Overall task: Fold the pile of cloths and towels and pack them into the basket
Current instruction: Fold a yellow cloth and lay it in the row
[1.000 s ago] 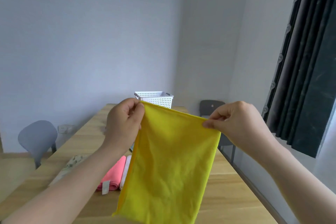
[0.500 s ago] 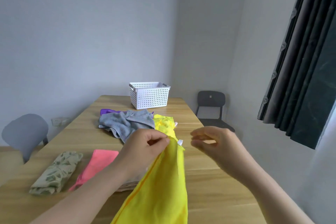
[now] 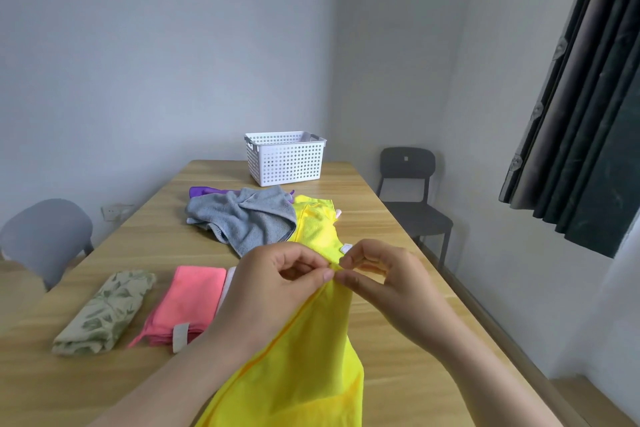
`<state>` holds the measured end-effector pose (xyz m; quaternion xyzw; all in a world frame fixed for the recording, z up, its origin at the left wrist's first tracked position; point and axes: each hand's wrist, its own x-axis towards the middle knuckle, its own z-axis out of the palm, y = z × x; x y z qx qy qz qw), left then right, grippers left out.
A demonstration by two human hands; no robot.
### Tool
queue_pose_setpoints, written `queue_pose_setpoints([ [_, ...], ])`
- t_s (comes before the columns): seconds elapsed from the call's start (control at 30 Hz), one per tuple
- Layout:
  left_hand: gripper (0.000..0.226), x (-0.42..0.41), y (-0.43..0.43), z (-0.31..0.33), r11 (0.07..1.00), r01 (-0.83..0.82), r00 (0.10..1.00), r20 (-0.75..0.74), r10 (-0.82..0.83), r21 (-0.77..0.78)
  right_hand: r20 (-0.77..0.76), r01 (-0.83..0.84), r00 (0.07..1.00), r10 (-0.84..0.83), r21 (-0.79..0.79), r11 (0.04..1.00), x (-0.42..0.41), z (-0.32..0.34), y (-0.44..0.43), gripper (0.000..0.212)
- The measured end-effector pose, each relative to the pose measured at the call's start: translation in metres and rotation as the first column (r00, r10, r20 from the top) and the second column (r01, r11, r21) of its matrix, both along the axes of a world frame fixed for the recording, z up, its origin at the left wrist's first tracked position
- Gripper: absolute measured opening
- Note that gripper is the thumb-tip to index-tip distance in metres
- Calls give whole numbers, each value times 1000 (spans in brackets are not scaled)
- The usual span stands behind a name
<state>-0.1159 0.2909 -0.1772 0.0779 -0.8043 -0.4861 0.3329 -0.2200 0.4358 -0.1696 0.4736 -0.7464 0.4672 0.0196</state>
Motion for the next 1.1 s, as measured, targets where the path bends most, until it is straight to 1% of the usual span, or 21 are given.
queue_pose_setpoints([
  [0.17, 18, 10, -3, -15, 998, 21, 999, 48, -23, 52, 28, 28, 999, -27, -39, 999, -3, -2, 2, 11],
  [0.3, 21, 14, -1, -27, 998, -16, 998, 55, 12, 63, 59, 55, 997, -55, -8, 998, -2, -3, 3, 15],
  [0.47, 15, 18, 4, -33, 1000, -27, 1000, 12, 27, 14, 120, 71, 991, -65, -44, 997, -1, -5, 2, 4],
  [0.6, 10, 22, 6, -38, 999, -46, 999, 15, 46, -21, 119, 104, 988, -93, -84, 991, -1, -4, 2, 9],
  [0.73, 11, 22, 2, -46, 999, -52, 998, 41, 52, 10, 129, 91, 989, -74, -125, 988, 0, 2, 3, 6],
  [0.87, 14, 22, -1, -57, 999, -40, 995, 91, 41, -13, 102, 114, 990, -94, -201, 973, 0, 10, 5, 6],
  [0.93, 14, 23, -2, -61, 999, -18, 997, 78, 20, -27, 76, 150, 988, -136, -229, 962, -4, 12, 6, 9],
  [1.0, 24, 24, -2, -64, 999, 2, 998, 56, 1, -44, 48, 193, 981, -186, -251, 949, -8, 13, 9, 12],
  [1.1, 21, 26, 0, -63, 998, -4, 999, 45, 7, -62, -19, 255, 962, -271, -273, 928, -13, 16, 12, 13],
])
